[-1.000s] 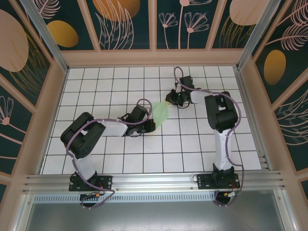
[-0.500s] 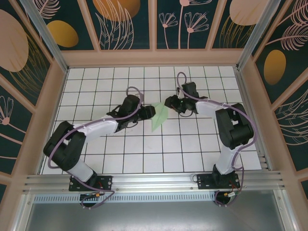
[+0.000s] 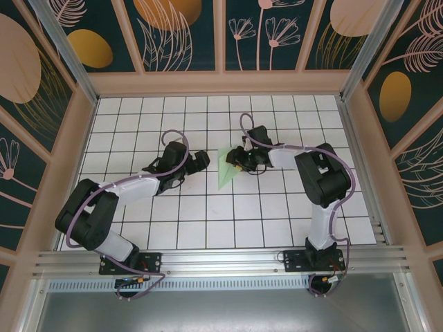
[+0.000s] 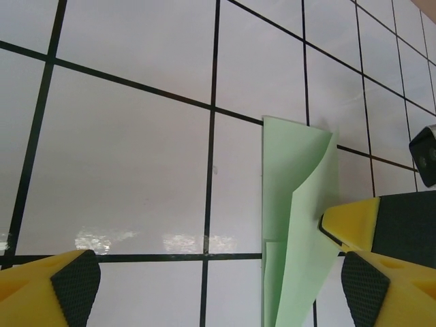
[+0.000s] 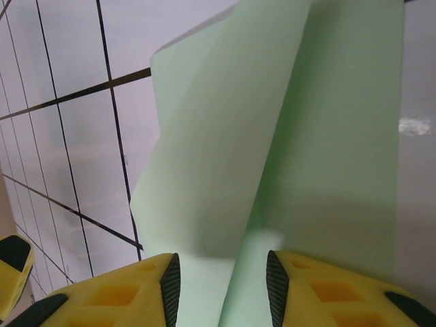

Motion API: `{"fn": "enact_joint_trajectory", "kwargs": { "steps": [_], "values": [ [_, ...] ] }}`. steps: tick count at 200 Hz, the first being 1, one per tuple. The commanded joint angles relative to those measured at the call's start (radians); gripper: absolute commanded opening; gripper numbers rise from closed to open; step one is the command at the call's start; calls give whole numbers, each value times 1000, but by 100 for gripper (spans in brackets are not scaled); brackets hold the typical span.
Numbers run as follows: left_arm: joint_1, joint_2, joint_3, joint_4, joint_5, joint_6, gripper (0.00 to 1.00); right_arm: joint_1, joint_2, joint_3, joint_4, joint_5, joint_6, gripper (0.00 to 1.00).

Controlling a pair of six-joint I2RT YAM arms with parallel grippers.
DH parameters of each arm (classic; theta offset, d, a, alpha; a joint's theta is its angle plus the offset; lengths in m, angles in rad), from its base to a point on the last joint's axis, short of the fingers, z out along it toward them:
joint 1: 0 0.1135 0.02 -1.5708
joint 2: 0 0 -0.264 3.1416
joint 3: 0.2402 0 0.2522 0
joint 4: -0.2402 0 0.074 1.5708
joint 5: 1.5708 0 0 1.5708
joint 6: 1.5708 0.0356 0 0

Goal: Fold a paper plane with a square sheet of paper (pick it up from the middle)
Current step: Pick up the paper from the center of the table.

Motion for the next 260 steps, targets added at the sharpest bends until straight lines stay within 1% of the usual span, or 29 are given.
{"fn": "enact_joint_trajectory", "kwargs": {
  "steps": [1,64,78,100,128,146,184,211,231,244,260],
  "values": [
    [12,-15,-15,62,10,-13,94,8,21,33,25,-36,15,39],
    [22,-15,-33,96,68,-28,97,16,55,25,86,-100,42,32],
    [24,-13,-34,103,81,-34,98,16,55,14,114,-111,51,26],
    [30,-12,-40,123,111,-48,98,15,44,-4,160,-119,60,13],
    [41,-13,-51,159,166,-72,98,6,8,-38,246,-136,84,6],
    [49,-18,-67,207,223,-94,98,-8,-36,-71,341,-174,112,4],
    [52,-30,-93,355,376,-147,98,-60,-133,-142,548,-313,214,4],
    [52,-23,-105,502,497,-215,99,-78,-182,-150,603,-373,265,4],
    [51,-9,-114,621,552,-267,99,-80,-197,-151,650,-420,318,5],
    [51,10,-116,707,600,-305,95,-78,-196,-152,686,-444,359,5],
    [51,35,-118,801,632,-351,95,-77,-200,-160,724,-455,397,5]
  ]
}}
